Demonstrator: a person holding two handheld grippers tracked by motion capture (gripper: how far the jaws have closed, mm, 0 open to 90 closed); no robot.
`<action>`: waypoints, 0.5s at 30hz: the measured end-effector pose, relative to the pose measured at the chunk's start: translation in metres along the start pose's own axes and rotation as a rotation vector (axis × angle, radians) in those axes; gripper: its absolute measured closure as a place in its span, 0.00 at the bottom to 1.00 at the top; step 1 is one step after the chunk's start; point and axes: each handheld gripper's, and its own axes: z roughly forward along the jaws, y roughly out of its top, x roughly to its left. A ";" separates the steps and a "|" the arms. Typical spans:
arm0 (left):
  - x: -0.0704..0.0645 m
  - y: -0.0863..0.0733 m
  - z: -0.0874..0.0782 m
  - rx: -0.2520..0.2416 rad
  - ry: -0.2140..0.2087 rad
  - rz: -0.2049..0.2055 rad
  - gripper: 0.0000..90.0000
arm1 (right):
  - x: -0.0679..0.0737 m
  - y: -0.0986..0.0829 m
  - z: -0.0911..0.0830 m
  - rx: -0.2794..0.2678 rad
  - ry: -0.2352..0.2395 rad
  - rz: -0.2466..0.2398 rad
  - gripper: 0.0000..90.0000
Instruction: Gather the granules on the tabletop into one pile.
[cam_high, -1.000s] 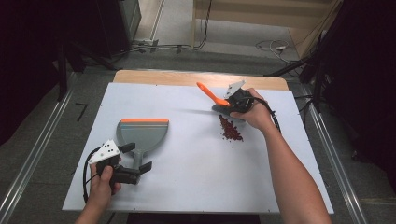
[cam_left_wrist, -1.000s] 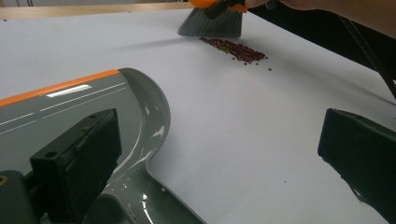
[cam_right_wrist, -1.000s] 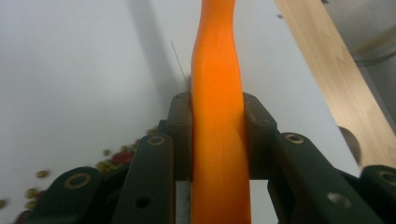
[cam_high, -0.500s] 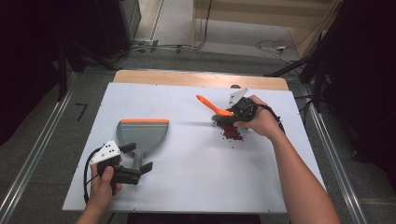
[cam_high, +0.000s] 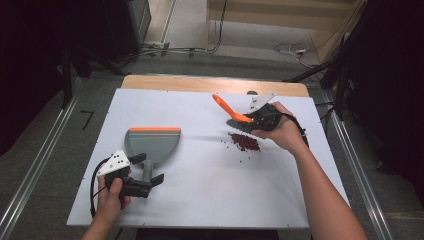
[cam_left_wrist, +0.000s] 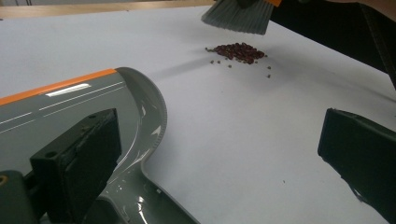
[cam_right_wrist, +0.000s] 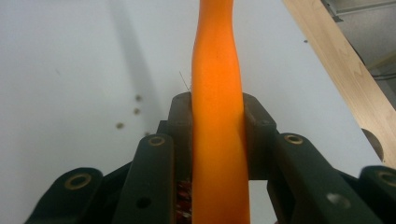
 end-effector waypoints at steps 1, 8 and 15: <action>0.000 0.000 0.000 0.002 0.001 0.000 0.00 | 0.005 0.004 -0.003 0.001 0.009 0.032 0.76; -0.001 0.000 -0.001 -0.004 0.002 0.003 0.00 | 0.054 0.011 0.007 0.041 0.265 0.238 0.76; -0.002 0.001 -0.001 -0.002 0.003 0.005 0.00 | 0.058 -0.007 0.030 0.079 0.275 0.241 0.76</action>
